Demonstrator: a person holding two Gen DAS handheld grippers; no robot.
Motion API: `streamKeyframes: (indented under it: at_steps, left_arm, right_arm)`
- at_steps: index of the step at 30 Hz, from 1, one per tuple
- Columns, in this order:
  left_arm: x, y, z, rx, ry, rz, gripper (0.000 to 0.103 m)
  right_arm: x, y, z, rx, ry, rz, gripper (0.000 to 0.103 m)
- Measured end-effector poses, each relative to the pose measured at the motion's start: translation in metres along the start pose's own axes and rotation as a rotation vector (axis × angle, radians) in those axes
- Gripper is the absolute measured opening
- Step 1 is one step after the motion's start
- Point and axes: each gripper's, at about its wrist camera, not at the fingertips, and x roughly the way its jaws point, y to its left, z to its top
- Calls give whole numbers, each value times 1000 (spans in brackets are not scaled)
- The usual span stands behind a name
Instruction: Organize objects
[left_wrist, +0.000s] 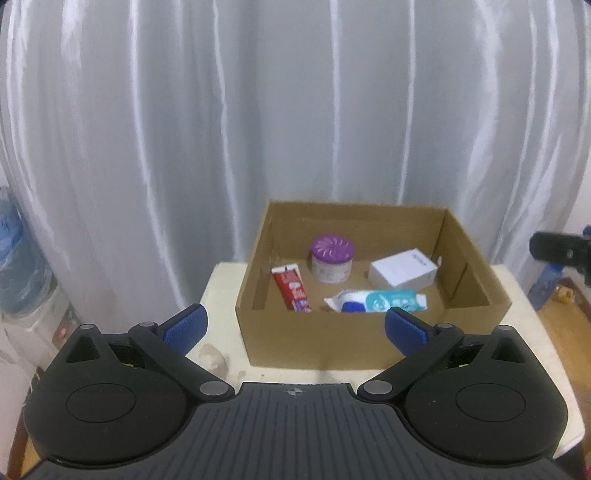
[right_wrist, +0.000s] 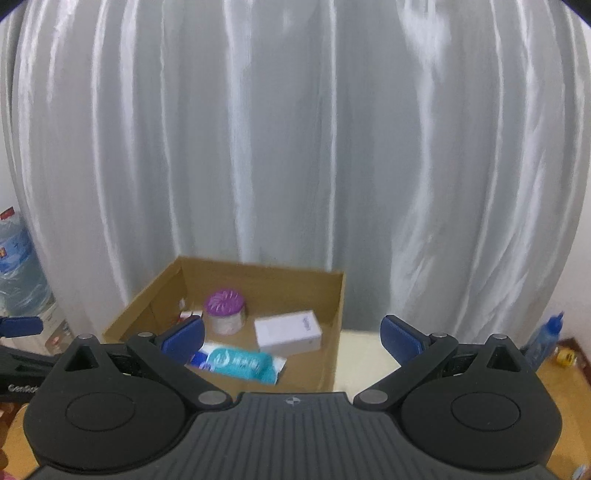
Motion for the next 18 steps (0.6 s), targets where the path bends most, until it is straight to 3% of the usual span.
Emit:
streamKeyframes:
  at_steps: [7,18]
  left_arm:
    - [29,-3,-1,5,97,4,103]
    - [57,-12,8,22,172,-51,103]
  right_arm:
    - [31,6,-18,83,167,1,103]
    - [48,14,-19,111,209,-4,103]
